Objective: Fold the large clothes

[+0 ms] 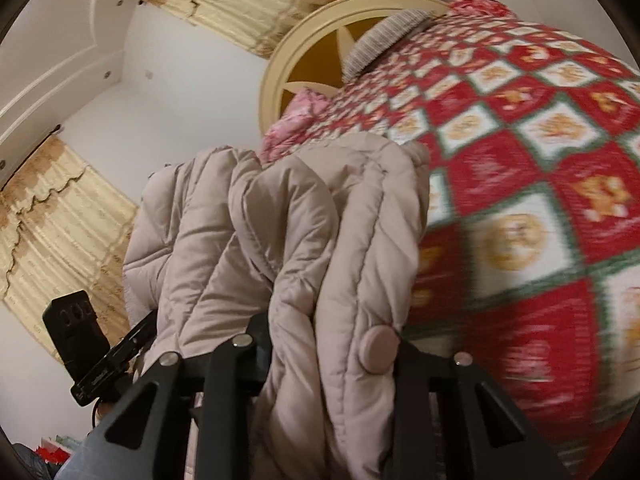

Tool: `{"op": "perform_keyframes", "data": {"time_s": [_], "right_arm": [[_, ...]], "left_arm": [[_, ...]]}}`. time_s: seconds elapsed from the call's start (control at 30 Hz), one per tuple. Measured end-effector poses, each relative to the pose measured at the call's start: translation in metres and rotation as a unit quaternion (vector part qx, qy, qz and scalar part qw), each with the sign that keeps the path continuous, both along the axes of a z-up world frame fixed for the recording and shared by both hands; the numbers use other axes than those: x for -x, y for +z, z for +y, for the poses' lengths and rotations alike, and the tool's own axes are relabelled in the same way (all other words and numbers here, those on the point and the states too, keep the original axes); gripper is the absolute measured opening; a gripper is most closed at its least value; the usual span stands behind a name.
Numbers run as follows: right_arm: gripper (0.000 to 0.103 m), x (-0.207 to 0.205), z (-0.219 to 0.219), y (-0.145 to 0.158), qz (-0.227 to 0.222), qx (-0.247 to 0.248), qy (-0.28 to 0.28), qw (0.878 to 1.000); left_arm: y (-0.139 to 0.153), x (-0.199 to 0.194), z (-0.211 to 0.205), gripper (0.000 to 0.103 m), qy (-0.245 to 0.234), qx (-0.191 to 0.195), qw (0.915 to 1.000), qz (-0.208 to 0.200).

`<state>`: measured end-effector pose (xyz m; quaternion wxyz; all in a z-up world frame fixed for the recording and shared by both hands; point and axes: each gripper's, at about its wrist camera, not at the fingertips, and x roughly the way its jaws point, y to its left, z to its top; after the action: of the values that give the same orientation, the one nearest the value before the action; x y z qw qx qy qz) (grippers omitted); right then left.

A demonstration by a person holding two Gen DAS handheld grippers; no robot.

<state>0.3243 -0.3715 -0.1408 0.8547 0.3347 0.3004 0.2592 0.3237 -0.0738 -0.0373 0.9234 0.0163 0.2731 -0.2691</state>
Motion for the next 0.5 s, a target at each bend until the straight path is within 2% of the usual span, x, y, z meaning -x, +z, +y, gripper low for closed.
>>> {"op": "perform_keyframes", "data": {"time_s": [0.27,0.5], "right_arm": [[0.029,-0.035,0.085,0.012,-0.007,0.005,0.060,0.998],[0.029,-0.051,0.154,0.016,-0.007,0.014,0.110,0.994]], "left_arm": [[0.003,0.001,0.075,0.054,0.058,-0.010,0.9981,-0.020],[-0.003,0.001,0.140,0.054,0.106,-0.005,0.9942,-0.018]]}}
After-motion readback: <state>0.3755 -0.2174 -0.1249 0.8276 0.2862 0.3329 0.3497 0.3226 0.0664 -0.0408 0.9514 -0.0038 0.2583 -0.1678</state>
